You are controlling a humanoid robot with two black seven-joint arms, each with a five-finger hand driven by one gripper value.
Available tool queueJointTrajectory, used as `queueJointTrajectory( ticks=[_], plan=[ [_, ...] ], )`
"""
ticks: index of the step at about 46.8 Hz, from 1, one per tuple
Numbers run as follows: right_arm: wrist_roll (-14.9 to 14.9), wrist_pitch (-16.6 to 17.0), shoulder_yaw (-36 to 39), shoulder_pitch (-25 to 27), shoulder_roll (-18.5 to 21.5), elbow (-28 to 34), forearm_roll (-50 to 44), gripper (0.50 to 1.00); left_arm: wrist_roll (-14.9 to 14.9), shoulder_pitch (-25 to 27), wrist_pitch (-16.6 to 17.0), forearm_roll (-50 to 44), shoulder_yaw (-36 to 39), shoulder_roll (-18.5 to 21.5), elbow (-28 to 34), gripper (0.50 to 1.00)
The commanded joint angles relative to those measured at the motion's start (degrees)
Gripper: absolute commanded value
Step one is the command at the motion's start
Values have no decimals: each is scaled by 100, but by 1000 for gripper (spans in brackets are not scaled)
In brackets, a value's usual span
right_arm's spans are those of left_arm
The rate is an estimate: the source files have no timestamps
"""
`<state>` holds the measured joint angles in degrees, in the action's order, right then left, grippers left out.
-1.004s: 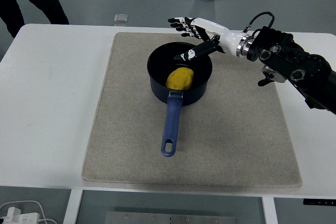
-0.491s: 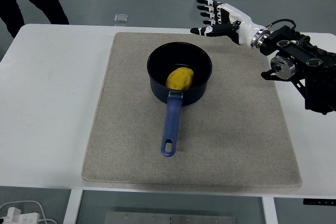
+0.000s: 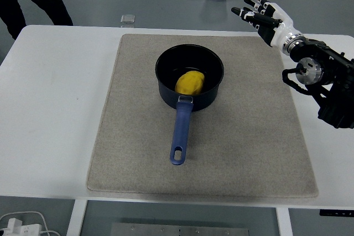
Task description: Put the potato in the blue pot
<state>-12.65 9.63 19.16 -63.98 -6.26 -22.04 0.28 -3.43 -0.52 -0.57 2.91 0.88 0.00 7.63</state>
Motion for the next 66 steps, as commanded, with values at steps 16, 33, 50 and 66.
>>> queueJointTrajectory(
  ticks=[16,33,50,66],
  plan=[
    [325,-119,53,35,-25,174,165,948,-9,-1,-4,-1,0,0,19,996],
    [632,-102,62,17,-104,297,376,948,-9,-1,-4,-1,0,0,28,996],
    [817,-128,537,123,-139,358,525,950,-9,-18,-4,-1,9,0,28,996],
    [756,-251,493,140,-218,402,482,950,-17,-18,-4,-1,9,0,37,996]
  ],
)
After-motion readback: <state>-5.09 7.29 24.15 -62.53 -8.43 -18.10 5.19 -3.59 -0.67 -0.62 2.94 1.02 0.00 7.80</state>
